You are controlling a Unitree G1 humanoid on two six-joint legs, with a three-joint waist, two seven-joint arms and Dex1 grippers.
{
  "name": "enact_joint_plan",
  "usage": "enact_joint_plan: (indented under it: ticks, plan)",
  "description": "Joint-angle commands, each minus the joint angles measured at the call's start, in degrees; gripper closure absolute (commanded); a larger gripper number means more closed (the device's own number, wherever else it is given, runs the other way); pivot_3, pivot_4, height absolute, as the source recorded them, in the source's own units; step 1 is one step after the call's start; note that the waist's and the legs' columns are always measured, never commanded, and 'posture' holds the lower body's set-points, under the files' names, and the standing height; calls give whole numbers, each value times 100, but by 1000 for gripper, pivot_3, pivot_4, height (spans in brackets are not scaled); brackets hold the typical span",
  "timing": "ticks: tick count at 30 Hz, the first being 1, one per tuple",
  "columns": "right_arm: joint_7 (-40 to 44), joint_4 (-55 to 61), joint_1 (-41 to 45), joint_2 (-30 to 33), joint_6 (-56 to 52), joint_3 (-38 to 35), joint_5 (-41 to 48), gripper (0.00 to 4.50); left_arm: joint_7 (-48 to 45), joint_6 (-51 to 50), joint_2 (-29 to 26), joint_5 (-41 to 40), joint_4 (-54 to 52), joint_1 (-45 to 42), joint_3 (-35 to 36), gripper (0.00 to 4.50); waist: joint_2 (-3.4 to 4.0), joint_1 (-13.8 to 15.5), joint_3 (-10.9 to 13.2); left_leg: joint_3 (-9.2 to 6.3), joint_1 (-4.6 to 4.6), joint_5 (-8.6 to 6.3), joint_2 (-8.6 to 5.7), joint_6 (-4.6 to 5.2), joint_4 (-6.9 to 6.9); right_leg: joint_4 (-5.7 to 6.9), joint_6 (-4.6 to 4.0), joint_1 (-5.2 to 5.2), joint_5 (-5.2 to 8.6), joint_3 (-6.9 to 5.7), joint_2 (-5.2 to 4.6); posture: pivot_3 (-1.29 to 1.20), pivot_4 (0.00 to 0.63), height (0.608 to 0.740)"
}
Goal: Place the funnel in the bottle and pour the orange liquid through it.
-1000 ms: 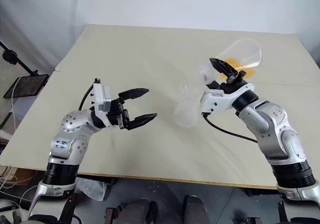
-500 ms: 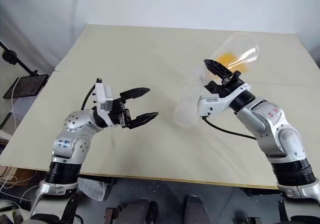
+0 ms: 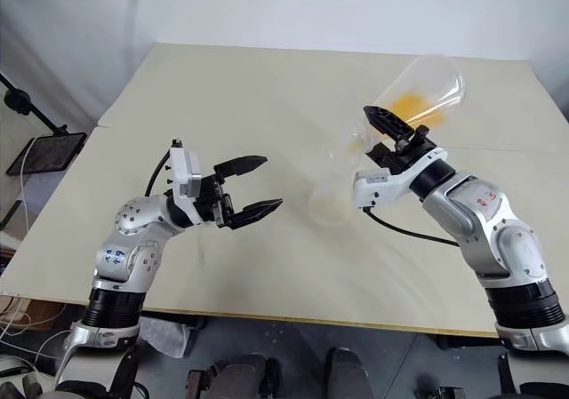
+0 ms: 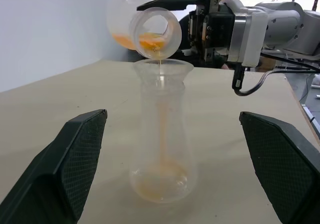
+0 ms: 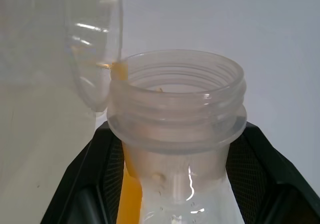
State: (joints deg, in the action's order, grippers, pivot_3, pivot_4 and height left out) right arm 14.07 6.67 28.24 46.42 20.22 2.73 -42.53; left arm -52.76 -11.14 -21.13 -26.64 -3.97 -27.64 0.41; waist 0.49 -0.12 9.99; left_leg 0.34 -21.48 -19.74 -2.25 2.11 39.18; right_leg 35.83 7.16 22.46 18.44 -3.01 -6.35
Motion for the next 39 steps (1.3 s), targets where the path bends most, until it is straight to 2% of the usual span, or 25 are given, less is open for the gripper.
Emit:
enact_joint_plan:
  ticks: [1, 9, 39]
  plan:
    - [-176, 153, 78, 129, 56, -209, -3, 2077, -2, 123, 17, -11, -113, -78, -4, 0, 0, -2, 0, 0, 0, 0, 0, 0, 0, 0, 0, 0, 0, 0, 0, 0, 150, 740]
    - [-340, 227, 39, 194, 67, -192, -324, 2077, 9, 122, 28, -19, -110, -74, -17, 0, 0, 0, 0, 1, 0, 0, 0, -1, 0, 0, 0, 0, 0, 0, 0, 0, 150, 740]
    - [-651, 128, 134, 340, 169, -152, -560, 2077, 29, 232, 108, 29, 15, -158, -27, 0, 0, -2, 0, 3, 0, 1, 1, -1, 0, 0, 0, 1, 0, 0, 4, 0, 150, 740]
